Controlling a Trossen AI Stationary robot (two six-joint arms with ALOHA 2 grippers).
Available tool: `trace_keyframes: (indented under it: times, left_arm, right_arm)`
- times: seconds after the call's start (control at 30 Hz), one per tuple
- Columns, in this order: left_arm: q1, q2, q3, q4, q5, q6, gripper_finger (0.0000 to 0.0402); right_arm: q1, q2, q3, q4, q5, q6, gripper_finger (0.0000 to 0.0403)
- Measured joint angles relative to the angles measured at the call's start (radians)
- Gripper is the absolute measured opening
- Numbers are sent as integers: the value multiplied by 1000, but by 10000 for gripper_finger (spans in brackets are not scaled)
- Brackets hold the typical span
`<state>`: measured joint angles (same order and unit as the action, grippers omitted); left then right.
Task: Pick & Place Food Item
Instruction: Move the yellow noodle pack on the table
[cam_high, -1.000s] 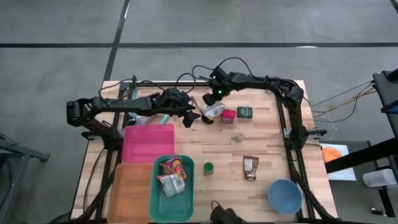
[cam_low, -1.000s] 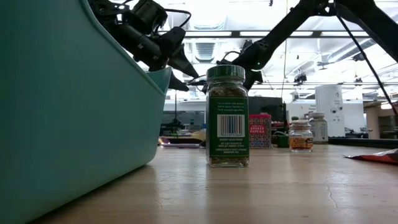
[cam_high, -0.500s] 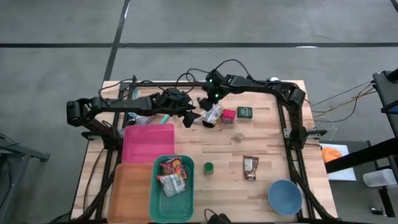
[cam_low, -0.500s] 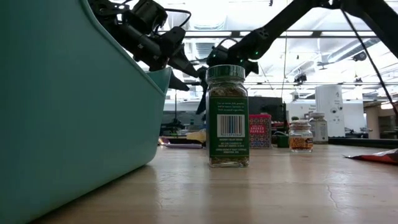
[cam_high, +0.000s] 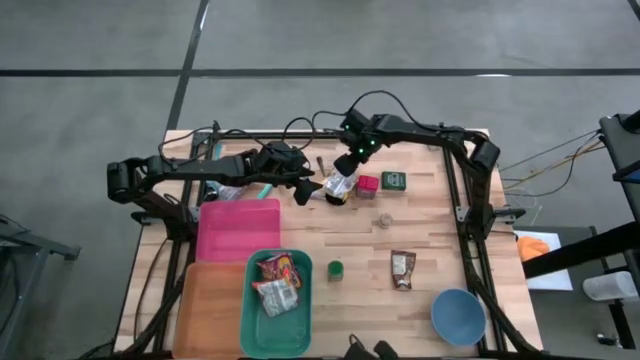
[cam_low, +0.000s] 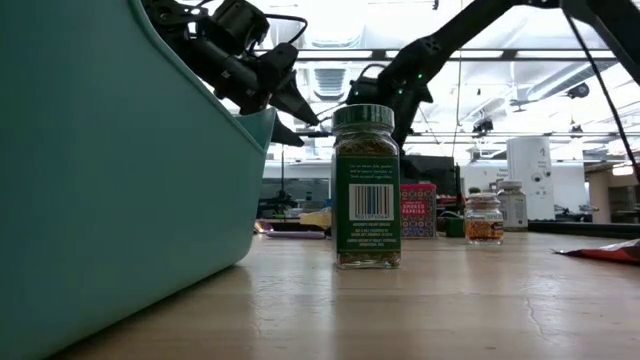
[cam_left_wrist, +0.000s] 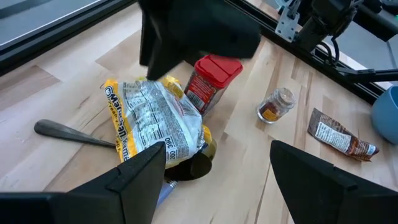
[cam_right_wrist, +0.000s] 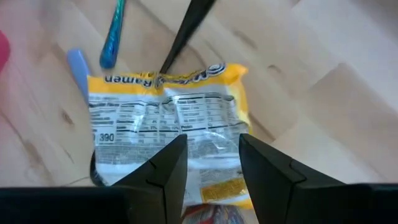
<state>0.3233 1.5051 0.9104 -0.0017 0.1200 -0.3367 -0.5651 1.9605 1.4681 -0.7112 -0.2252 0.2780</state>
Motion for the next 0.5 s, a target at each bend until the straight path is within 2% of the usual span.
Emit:
trace_keyframes:
  times: [0.17,0.4,0.5]
  left_arm:
    - [0,0,0,0,0,-1,289]
    - [0,0,0,1,0,-1,289]
    - [0,0,0,4,0,-1,289]
  right_arm:
    - [8,64,0,5,-17,-1,142]
    - [42,99,0,83,-149,3,142]
    - [72,99,0,136,-166,8,142]
